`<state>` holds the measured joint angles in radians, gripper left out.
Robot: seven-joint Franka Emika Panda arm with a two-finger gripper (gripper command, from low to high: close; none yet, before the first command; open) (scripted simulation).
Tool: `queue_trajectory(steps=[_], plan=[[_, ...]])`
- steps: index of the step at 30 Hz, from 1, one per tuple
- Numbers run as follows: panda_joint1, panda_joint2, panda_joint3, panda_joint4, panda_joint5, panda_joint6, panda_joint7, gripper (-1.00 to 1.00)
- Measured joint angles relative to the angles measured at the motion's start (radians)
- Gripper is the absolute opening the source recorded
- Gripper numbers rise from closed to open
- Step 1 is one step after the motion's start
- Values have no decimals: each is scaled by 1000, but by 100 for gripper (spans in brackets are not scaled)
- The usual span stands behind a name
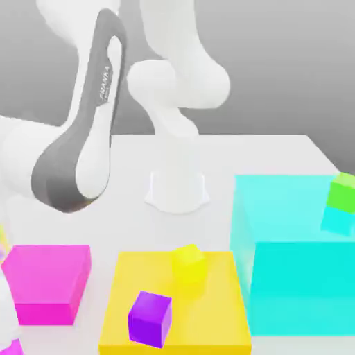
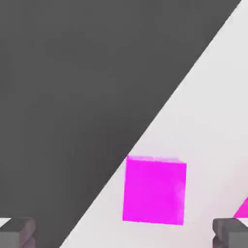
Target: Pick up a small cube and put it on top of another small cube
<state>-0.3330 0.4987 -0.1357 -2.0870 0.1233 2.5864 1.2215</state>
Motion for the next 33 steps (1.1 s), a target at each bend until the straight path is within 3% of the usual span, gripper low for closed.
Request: queue_trajectory(steps=[2,3,10,15,21,26,29,30,33], plan=[[-12,72,12,17,15,50,-7,0],[-17,105,18,24,21,74,-11,-100],[-18,112,19,26,24,79,-12,-100],[16,-43,5,-20,-18,-29,-17,-100],[105,-260,99,-132,-110,-129,-184,-100],[192,-430,188,-226,-123,-205,-371,-100],[201,-382,189,-261,-128,-122,-399,-100],[201,-354,189,-270,-132,-86,-399,100],[201,-354,189,-270,-131,-86,-399,100]])
